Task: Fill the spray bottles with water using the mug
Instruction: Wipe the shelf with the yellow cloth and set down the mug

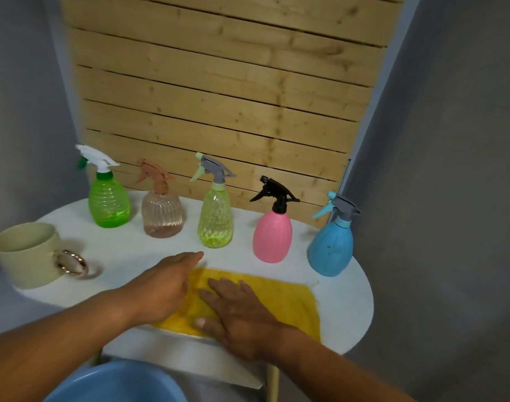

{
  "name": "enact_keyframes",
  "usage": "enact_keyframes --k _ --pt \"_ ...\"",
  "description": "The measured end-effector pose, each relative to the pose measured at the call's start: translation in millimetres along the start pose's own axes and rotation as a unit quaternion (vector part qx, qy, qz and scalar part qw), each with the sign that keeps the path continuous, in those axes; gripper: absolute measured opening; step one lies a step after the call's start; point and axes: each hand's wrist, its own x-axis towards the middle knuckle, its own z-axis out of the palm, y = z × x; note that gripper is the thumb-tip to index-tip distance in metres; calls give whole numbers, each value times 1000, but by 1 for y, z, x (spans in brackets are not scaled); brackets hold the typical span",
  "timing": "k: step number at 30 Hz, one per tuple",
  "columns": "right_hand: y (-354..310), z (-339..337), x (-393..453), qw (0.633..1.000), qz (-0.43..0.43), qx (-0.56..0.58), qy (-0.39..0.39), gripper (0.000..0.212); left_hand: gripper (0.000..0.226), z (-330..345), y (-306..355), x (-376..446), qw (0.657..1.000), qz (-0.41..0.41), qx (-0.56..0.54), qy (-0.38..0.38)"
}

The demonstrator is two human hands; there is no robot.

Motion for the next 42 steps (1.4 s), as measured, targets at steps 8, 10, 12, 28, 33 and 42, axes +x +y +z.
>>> enact_keyframes --k 8,10,12,28,33,42 --pt "19 -1 15 999 -11 -33 6 70 64 -2 -17 0 995 -62 25 -68" --pt "26 -4 15 999 4 -34 -1 70 64 -4 -12 3 993 -68 26 -88" --pt "35 -7 14 999 18 -31 -2 70 64 -7 -6 6 991 -67 33 -108" --pt "121 -25 -83 989 146 -15 27 69 62 2 -7 2 981 -54 101 -154" --pt "141 -32 -113 980 196 -16 36 71 57 -1 -4 1 983 -47 99 -150" --pt "128 -17 -111 980 194 -34 31 83 53 -8 -20 -2 992 -34 32 -113"
